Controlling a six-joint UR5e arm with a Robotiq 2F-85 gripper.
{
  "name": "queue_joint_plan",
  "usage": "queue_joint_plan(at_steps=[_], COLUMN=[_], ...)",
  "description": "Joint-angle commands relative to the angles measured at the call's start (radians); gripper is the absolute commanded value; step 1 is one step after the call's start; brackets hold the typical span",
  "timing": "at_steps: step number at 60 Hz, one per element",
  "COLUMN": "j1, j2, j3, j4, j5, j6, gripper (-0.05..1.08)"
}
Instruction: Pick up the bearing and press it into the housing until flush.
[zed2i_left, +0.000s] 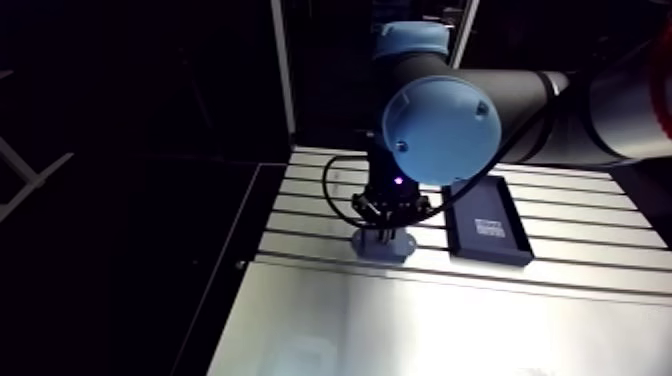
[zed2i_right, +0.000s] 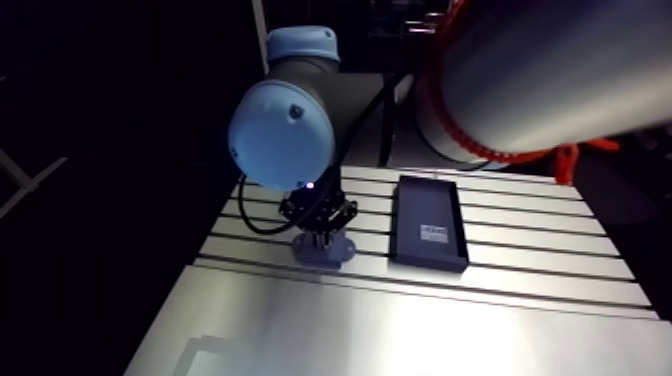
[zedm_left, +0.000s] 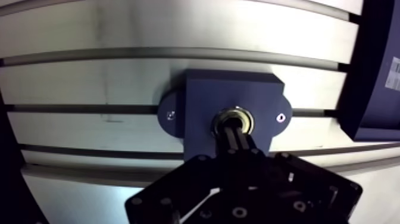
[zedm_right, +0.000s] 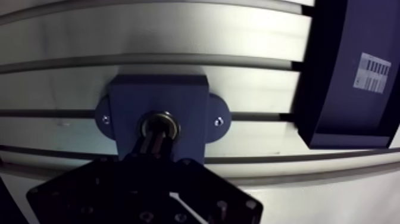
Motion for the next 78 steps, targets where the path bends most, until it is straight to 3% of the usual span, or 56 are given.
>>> queue_joint_plan(at_steps=[1,32,33,34,35,36,37,38,78], j1=[0.002,0.002,0.003,0.004,0.004,0.005,0.005,0.006,-0.004], j2=[-0.022,-0.06,-0.06,-0.06,-0.06,-0.061,-0.061,-0.065,-0.193], j3=[-0.009,-0.033,-0.039,-0.043,-0.043,-0.049,-0.049,-0.056,-0.243], j4=[0.003,0.072,0.093,0.117,0.117,0.139,0.139,0.159,0.465], j5=[0.0,-0.001,0.0,0.0,0.0,-0.002,-0.002,0.0,-0.003], j6=[0.0,-0.007,-0.014,-0.023,-0.023,-0.028,-0.028,-0.033,-0.036], gripper=[0.87,0.83,0.69,0.42,0.42,0.17,0.17,0.02,0.0])
